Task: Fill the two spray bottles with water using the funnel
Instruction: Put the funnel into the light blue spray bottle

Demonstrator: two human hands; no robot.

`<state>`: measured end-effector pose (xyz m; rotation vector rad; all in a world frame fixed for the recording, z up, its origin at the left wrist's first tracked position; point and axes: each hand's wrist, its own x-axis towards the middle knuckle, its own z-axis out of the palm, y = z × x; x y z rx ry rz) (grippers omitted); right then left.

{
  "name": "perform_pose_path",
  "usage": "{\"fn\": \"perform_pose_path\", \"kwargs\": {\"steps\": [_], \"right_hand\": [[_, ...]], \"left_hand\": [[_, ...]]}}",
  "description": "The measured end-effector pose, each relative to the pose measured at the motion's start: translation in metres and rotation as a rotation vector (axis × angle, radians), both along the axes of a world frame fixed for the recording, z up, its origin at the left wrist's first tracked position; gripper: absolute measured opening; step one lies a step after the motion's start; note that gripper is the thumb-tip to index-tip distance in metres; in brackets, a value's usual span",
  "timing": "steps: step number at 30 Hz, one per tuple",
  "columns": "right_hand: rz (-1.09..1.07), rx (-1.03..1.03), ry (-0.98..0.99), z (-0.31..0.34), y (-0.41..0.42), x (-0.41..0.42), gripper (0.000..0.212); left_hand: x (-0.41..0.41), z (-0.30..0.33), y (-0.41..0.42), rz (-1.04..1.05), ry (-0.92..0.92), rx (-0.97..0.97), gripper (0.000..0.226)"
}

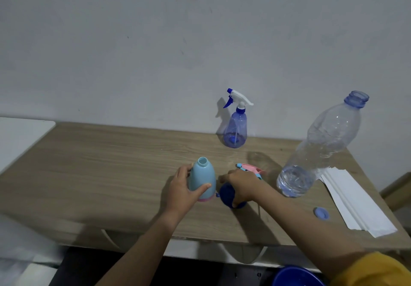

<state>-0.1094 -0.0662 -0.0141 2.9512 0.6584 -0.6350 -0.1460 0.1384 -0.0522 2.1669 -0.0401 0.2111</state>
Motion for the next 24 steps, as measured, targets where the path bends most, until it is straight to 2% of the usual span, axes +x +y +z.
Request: {"fn": "perform_pose_path", "kwargs": {"steps": [3, 6, 12, 18, 20, 24], "right_hand": [[-0.005, 0.085, -0.052, -0.002, -0.007, -0.001, 0.077], [-0.048, 0.274, -0.128, 0.005, -0.019, -0.007, 0.076], [-0.207, 0.866, -0.185, 0.032, -0.029, -0.021, 0.057], [-0.386, 1.407, -0.174, 0.048, -0.005, -0.03, 0.045], [-0.392, 1.487, -0.225, 0.051, 0.004, -0.031, 0.037], [-0.391, 1.525, -0.313, 0.052, 0.02, -0.029, 0.016]], "left_hand": [[0.0, 0.001, -0.001, 0.006, -0.002, -0.019, 0.064], [0.0, 0.0, 0.0, 0.016, -0.007, -0.002, 0.066], [-0.002, 0.003, -0.001, 0.013, -0.025, -0.01, 0.063], [-0.003, 0.006, -0.003, 0.004, -0.038, -0.036, 0.06], [-0.003, 0.007, -0.003, 0.002, -0.036, -0.021, 0.058], [-0.004, 0.008, -0.003, 0.002, -0.011, -0.014, 0.056]]}}
